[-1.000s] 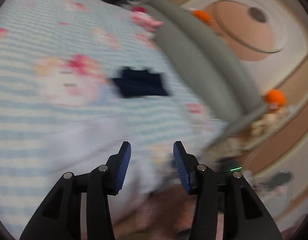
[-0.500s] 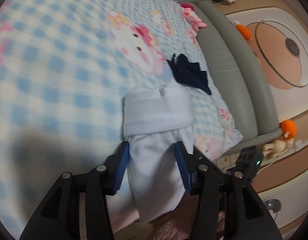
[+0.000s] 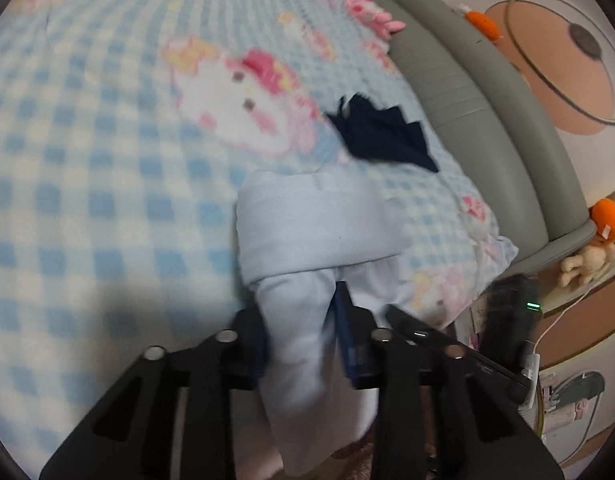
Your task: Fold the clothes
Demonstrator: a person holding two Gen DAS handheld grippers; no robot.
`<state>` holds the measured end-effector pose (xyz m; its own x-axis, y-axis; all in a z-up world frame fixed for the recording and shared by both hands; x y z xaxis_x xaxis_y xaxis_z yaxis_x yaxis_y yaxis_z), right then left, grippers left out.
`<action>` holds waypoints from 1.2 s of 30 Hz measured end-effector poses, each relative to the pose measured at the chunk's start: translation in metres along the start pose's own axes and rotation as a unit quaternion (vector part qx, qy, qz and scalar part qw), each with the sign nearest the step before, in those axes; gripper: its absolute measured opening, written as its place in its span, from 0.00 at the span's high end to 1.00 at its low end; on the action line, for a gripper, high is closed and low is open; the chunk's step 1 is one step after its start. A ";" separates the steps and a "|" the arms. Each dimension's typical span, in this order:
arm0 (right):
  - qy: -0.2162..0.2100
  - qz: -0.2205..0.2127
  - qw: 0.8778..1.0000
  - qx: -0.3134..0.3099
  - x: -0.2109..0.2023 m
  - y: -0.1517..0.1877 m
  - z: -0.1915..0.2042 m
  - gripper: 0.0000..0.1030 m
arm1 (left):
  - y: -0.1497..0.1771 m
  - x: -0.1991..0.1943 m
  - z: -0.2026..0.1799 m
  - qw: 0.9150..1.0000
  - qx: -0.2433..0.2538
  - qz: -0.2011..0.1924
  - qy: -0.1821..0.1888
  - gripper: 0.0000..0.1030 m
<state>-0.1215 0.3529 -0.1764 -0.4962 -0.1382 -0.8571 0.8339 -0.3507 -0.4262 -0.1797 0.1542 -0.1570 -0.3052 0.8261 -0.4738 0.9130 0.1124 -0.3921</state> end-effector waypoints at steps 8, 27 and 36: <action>-0.109 -0.034 0.992 -0.060 -0.026 0.010 0.080 0.69 | -0.014 -0.095 0.002 0.989 0.067 -0.038 -0.130 0.74; 0.021 -0.102 0.971 -0.214 -0.006 -0.010 0.161 0.51 | -0.017 -0.087 0.037 0.981 0.118 -0.045 -0.150 0.61; 0.128 -0.059 0.980 -0.140 0.030 0.020 0.083 0.59 | -0.025 -0.012 0.043 0.969 0.154 0.048 -0.190 0.58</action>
<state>-0.1403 0.2646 -0.1864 -0.5458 0.1379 -0.8265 0.8261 -0.0766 -0.5583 -0.2102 0.1178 -0.1759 -0.3543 0.5554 -0.7523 0.8360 -0.1724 -0.5210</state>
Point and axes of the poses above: each gripper's, at about its wrist camera, not at the fingertips, and x roughly the way its jaws point, z to its left, y to its underside, the point moved 7 cm from there along x, roughly the way its jaws point, and after that the axes turned 12 degrees about y, right-handed, at the moved point
